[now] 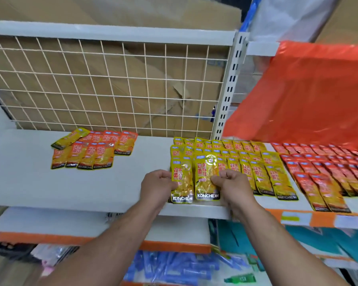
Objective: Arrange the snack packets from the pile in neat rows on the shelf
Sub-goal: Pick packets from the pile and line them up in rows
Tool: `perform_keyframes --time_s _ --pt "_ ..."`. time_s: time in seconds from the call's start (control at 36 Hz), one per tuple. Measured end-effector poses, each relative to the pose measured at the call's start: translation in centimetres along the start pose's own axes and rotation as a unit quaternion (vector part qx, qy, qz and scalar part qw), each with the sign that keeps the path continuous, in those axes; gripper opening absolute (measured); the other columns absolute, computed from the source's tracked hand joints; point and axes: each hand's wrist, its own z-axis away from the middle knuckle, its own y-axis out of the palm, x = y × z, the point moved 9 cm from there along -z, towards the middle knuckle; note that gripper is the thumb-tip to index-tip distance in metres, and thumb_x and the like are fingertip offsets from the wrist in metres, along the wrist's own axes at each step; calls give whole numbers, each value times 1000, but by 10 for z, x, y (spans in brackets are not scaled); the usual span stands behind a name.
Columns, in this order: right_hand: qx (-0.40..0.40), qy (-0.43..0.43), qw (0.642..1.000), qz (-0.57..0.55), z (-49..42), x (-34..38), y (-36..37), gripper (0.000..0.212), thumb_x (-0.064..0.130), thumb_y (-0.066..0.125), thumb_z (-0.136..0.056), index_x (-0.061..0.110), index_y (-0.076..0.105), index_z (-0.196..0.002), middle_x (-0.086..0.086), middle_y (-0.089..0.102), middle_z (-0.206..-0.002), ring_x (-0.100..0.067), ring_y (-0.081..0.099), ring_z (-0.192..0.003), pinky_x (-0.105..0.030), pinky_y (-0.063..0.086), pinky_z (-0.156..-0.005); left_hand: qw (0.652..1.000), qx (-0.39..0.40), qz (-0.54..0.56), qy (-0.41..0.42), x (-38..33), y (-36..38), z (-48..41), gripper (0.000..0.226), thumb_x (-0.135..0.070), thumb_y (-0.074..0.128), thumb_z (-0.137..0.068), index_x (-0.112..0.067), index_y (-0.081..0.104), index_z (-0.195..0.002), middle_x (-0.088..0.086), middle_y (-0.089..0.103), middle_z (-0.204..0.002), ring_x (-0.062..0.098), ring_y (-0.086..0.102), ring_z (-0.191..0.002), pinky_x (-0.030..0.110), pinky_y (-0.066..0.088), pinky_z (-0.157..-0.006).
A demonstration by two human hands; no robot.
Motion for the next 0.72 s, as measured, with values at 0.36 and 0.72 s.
perform_keyframes --time_s 0.36,0.72 --pt "3 37 999 -23 -7 -21 -47 16 10 71 -89 12 58 -81 -2 43 -58 -14 34 -40 -29 34 -46 968 -75 -228 67 -19 42 7 23 -13 78 -69 -23 58 -68 -2 68 -80 22 63 -81 24 41 -65" --pt "23 27 999 27 -22 -26 -44 32 11 71 -88 17 53 -63 7 41 -43 -13 37 -40 -29 35 -53 920 -63 -373 99 -17 54 12 22 -12 61 -73 -25 55 -89 0 65 -95 25 60 -88 27 44 -67"
